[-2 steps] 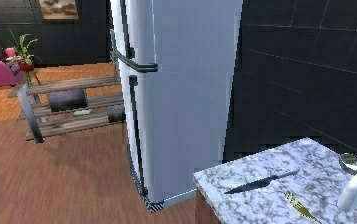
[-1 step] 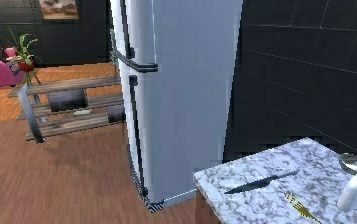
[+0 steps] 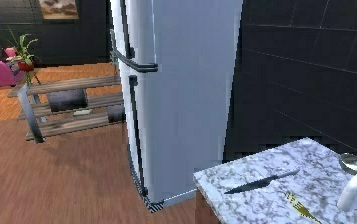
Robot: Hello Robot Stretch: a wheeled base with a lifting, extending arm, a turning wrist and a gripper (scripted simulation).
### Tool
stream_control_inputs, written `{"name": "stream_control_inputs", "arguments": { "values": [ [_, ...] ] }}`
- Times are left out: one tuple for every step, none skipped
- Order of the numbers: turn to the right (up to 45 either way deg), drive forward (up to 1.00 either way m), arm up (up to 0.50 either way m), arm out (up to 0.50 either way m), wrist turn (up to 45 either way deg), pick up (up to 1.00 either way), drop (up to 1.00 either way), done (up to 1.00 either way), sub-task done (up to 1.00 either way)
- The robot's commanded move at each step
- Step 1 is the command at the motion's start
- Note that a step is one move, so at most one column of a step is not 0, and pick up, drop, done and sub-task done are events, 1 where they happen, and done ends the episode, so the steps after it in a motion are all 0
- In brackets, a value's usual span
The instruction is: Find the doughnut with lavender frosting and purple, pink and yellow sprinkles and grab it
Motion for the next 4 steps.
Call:
{"name": "stream_control_inputs", "arguments": {
  "values": [
    [0.0,0.0,0.0,0.0,45.0,0.0,0.0,0.0,0.0],
    [0.0,0.0,0.0,0.0,45.0,0.0,0.0,0.0,0.0],
    [0.0,0.0,0.0,0.0,12.0,0.0,0.0,0.0,0.0],
    [0.0,0.0,-0.14,0.0,0.0,0.0,0.0,0.0,0.0]
  ]
}}
